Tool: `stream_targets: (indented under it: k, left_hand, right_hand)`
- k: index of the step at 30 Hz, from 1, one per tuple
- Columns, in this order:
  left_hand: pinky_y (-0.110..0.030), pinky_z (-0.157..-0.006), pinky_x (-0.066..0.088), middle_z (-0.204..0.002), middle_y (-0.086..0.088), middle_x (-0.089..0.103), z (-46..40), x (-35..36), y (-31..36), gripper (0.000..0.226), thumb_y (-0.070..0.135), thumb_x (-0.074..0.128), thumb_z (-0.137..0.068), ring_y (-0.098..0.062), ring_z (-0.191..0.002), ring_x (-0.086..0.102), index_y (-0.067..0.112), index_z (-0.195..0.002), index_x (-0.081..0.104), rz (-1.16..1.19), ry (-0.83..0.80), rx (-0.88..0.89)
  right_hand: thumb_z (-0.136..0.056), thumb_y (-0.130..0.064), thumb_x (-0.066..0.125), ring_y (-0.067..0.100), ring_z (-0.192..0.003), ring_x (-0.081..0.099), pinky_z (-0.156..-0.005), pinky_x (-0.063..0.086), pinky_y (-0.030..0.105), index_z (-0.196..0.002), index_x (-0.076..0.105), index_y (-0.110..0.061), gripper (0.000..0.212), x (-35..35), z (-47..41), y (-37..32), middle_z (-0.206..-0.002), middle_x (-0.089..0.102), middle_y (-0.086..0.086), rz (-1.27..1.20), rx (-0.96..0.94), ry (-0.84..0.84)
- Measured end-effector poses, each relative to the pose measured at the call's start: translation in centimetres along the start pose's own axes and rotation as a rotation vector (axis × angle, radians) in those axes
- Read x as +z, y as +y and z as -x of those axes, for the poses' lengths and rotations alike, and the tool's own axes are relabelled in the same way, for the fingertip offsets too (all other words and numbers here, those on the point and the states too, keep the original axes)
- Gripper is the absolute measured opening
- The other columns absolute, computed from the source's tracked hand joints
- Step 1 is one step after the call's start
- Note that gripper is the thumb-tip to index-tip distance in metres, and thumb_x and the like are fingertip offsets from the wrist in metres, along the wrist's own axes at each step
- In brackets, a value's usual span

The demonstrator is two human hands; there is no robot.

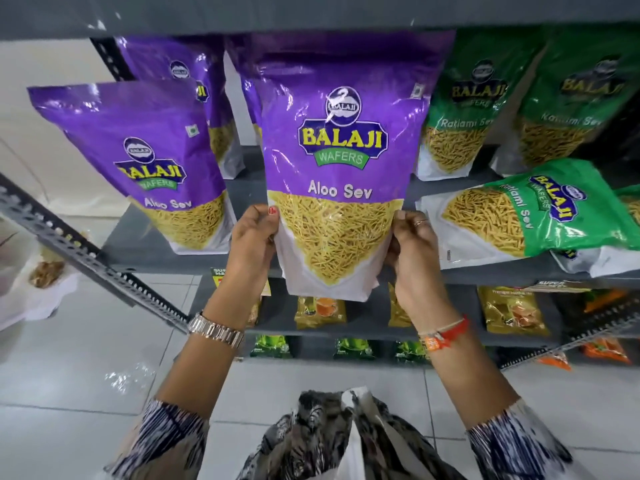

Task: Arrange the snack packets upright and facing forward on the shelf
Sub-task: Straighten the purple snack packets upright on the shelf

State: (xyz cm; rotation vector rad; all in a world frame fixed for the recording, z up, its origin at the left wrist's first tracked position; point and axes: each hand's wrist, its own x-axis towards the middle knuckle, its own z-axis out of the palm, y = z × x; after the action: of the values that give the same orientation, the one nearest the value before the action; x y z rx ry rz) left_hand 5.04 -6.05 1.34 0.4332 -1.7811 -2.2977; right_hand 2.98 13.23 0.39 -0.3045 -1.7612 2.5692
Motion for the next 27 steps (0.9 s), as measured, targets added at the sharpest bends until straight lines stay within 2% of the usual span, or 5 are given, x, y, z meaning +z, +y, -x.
stream_targets:
  k: [5,9,14,24,27]
  left_hand:
    - [-0.026,-0.057,0.043,-0.058,0.012,0.062,-2.6,-0.9,-0.5,0.022,0.013,0.040,-0.094,-0.008,-0.059,0.054,0.024,-0.077,0.046,-0.075,0.059,0.028]
    - [-0.029,-0.059,0.036,-0.067,-0.003,0.044,-5.1,-1.6,-0.4,0.020,0.019,0.042,-0.094,-0.016,-0.059,0.038,0.026,-0.076,0.048,-0.143,0.131,0.018]
    - [-0.033,-0.058,0.034,-0.067,-0.002,0.044,-7.3,-2.5,-0.9,0.022,0.018,0.044,-0.093,-0.015,-0.056,0.035,0.028,-0.075,0.052,-0.126,0.180,0.007]
    - [-0.045,-0.086,0.037,-0.090,-0.004,0.053,-9.0,-4.2,-3.6,0.024,0.009,0.040,-0.093,-0.024,-0.096,0.044,0.025,-0.082,0.053,-0.010,0.199,-0.014]
    - [-0.045,-0.099,0.043,-0.107,-0.012,0.058,-8.4,-3.6,-3.9,0.020,0.015,0.039,-0.094,-0.024,-0.103,0.053,0.026,-0.102,0.054,-0.037,0.227,0.018]
  right_hand:
    - [-0.096,-0.008,0.035,0.011,-0.066,0.055,-0.059,0.041,0.026,-0.079,0.046,-0.020,0.023,2.9,-2.0,1.1,-0.074,0.057,-0.001,-0.016,0.042,-0.016]
    - [-0.098,-0.014,0.033,0.005,-0.061,0.057,-0.059,0.042,0.027,-0.078,0.043,-0.021,0.023,4.8,-3.5,1.7,-0.075,0.056,-0.002,-0.022,0.017,-0.072]
    - [-0.100,-0.020,0.031,-0.003,-0.061,0.062,-0.054,0.048,0.016,-0.082,0.042,-0.021,0.021,6.3,-4.7,3.1,-0.081,0.058,-0.002,-0.045,0.001,-0.133]
    - [-0.097,-0.034,0.036,0.011,-0.094,0.064,-0.074,0.054,0.024,-0.097,0.046,-0.027,0.012,7.0,-5.5,6.2,-0.099,0.064,-0.003,0.071,0.015,-0.163]
    - [-0.097,-0.032,0.037,0.014,-0.098,0.063,-0.082,0.054,0.030,-0.100,0.046,-0.025,0.012,6.6,-5.3,6.2,-0.103,0.063,0.000,0.080,0.001,-0.192]
